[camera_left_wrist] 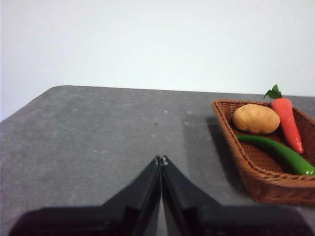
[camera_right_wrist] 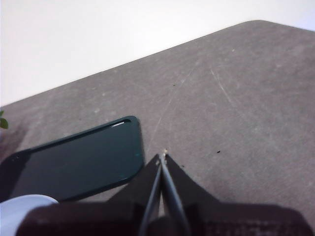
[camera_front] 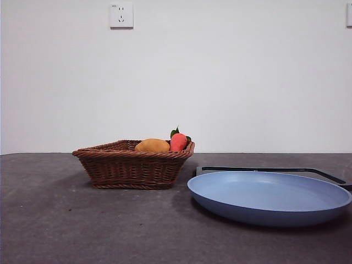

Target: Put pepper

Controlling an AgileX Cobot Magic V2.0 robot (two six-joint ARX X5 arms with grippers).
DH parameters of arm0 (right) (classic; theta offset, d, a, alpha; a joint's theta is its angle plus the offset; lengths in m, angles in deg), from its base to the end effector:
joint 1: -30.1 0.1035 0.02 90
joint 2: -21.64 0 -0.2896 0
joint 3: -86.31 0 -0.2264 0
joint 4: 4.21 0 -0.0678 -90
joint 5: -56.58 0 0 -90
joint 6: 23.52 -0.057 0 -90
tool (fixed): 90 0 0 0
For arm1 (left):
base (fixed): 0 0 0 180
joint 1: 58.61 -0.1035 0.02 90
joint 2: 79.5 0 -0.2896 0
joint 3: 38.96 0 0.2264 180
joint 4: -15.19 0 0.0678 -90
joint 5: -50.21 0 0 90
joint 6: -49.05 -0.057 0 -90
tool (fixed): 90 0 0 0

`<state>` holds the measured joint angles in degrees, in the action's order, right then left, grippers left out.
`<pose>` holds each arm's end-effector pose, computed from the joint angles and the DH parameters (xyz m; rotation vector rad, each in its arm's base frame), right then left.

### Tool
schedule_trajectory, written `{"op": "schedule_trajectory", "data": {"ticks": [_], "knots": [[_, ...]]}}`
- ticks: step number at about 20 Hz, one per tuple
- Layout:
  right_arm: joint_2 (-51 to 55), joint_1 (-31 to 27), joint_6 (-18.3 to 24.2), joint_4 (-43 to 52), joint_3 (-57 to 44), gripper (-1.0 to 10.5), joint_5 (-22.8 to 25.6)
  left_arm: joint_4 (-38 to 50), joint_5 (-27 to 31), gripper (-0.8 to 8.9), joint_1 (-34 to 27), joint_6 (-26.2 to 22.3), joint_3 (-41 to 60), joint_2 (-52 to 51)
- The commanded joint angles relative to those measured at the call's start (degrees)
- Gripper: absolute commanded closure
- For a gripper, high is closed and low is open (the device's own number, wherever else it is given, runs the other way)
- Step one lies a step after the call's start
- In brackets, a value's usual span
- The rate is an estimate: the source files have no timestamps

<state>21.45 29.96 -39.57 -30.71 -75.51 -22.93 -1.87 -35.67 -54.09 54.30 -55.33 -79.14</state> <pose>0.0682 -0.0105 0.1561 0.2654 0.1212 -0.2047 0.0728 -0.0016 0.1655 -0.0902 0.0186 -0.0061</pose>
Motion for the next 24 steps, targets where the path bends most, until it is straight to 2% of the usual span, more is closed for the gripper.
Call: {"op": "schedule_trajectory", "data": {"ticks": [1, 6, 11, 13, 18, 20, 24], "knots": [[0.2, -0.1, -4.5, 0.4, 0.0, 9.4, 0.0, 0.8, -0.1, 8.05, -0.1, 4.6, 0.6, -0.3], [0.2, -0.1, -5.5, 0.6, 0.0, 9.4, -0.2, 0.8, -2.2, 8.06, -0.1, 10.0, 0.5, -0.3], [0.2, -0.1, -9.6, 3.3, 0.5, 9.4, -7.2, -0.3, -7.7, 8.07, -0.1, 14.6, -0.3, -0.3], [0.0, -0.1, -11.0, 3.3, 1.7, 9.4, -7.8, -1.7, -7.9, 8.07, -0.1, 16.3, -1.5, 0.0], [-3.9, 0.0, -11.1, 3.1, 7.4, 9.4, -9.7, -6.3, -10.4, 8.07, -0.1, 16.7, -7.1, 2.0], [-6.7, 0.0, -10.9, 2.8, 10.6, 9.4, -11.8, -8.5, -11.6, 8.07, -0.1, 16.6, -10.2, 4.3], [-13.6, 0.3, -8.0, -0.7, 17.7, 9.4, -15.3, -11.6, -16.4, 8.07, -0.1, 15.8, -16.3, 10.5]]}}
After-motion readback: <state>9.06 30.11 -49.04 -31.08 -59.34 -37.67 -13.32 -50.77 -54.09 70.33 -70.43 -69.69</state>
